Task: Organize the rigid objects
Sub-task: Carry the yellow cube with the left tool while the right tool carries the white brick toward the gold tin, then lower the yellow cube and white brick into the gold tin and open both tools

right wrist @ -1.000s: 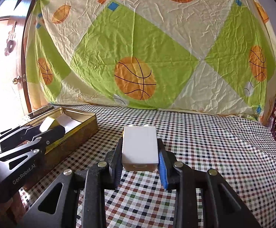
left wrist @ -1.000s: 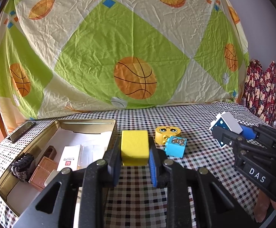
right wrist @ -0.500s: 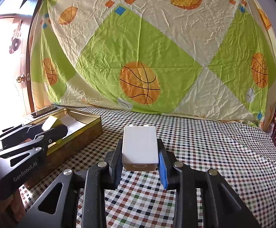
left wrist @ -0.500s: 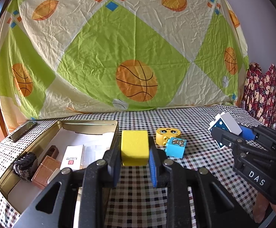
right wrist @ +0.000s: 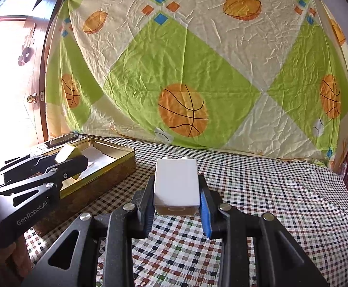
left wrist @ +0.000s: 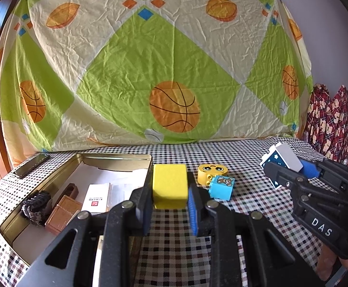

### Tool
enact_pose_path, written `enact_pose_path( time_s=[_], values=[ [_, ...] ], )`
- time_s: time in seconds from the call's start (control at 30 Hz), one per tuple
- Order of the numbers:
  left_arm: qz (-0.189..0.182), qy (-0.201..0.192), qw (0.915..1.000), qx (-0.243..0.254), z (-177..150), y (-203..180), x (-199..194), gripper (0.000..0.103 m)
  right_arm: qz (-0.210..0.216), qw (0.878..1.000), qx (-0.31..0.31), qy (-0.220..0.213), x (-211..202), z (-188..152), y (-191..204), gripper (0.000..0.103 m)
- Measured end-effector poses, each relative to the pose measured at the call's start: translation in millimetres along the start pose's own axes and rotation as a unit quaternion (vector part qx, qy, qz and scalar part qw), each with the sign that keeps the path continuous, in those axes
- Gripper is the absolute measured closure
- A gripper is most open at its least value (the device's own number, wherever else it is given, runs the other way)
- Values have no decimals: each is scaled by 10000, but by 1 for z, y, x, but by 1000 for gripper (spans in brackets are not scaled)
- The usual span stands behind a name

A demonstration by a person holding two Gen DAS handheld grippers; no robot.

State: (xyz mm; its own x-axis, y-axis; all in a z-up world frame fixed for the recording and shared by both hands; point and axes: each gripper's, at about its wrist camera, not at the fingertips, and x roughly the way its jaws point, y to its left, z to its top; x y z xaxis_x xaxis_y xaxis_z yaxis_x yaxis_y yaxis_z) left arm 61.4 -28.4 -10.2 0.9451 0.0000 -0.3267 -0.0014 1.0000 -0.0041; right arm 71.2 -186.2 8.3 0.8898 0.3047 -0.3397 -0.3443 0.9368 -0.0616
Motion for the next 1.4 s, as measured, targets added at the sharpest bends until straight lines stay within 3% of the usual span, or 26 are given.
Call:
enact_pose_path(
  time_s=[1.4],
  values=[
    [-18, -276, 9990, -359, -7, 25, -26, 80, 204, 9993, -198, -225, -9, 2, 23, 69]
  ],
)
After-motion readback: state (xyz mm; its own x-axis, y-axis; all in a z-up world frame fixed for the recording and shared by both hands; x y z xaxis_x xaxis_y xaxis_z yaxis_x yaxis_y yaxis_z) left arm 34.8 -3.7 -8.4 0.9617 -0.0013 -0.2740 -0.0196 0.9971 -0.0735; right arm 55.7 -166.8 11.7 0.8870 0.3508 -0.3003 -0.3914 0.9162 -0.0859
